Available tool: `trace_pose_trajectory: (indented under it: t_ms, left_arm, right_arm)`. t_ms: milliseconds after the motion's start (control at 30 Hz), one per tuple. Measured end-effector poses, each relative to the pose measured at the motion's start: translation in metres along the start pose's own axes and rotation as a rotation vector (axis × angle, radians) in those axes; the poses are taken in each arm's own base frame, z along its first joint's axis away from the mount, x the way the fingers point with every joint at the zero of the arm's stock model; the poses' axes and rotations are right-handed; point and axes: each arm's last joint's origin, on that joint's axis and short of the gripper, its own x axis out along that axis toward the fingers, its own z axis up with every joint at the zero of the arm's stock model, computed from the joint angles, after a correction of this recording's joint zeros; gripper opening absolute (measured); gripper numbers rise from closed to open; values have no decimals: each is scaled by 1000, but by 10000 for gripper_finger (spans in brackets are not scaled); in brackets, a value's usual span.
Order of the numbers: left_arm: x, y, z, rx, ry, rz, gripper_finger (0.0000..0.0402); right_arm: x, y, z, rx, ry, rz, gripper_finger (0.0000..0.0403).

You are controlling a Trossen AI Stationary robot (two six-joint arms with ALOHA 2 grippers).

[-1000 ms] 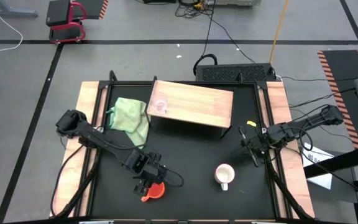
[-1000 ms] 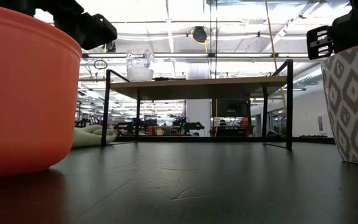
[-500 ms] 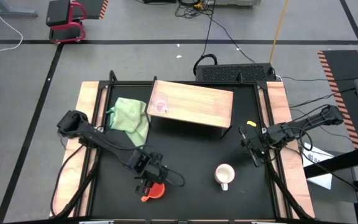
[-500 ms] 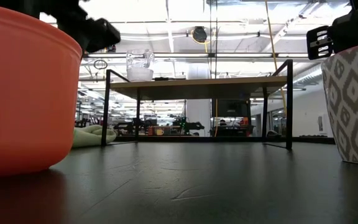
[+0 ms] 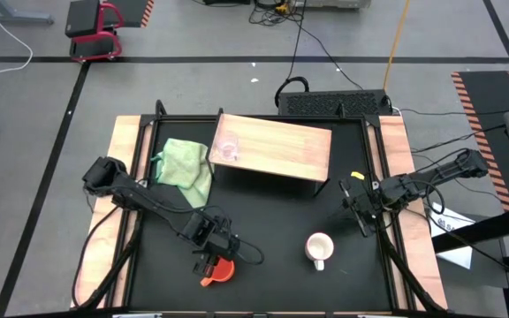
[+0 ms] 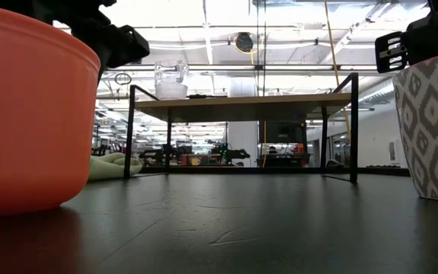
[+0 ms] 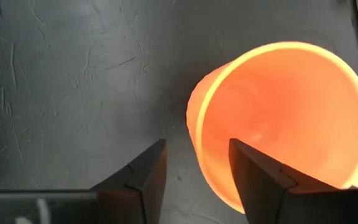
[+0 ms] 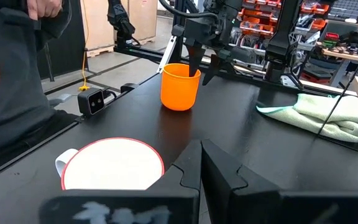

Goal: Stack small to large cups/mugs on shelf
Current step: Put the orange mug on the shelf

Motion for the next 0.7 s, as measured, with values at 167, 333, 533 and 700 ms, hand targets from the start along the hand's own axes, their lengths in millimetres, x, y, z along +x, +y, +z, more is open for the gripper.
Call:
trace_pose_trajectory:
  t_ms: [167,333,533,700]
  left_arm:
    - [0,0,0,4,-4,-1,115]
    - [0,0,1,14,-10,-2,67]
    - [0,0,1,53,-10,-2,18]
    - [0,0,1,97,-14,10,10]
  right_arm:
    - [0,0,0,-1,0,0,0]
    - [0,0,0,-2,0,0,0]
    - [0,0,0,0,0,0,0]
    - [0,0,0,0,0,0,0]
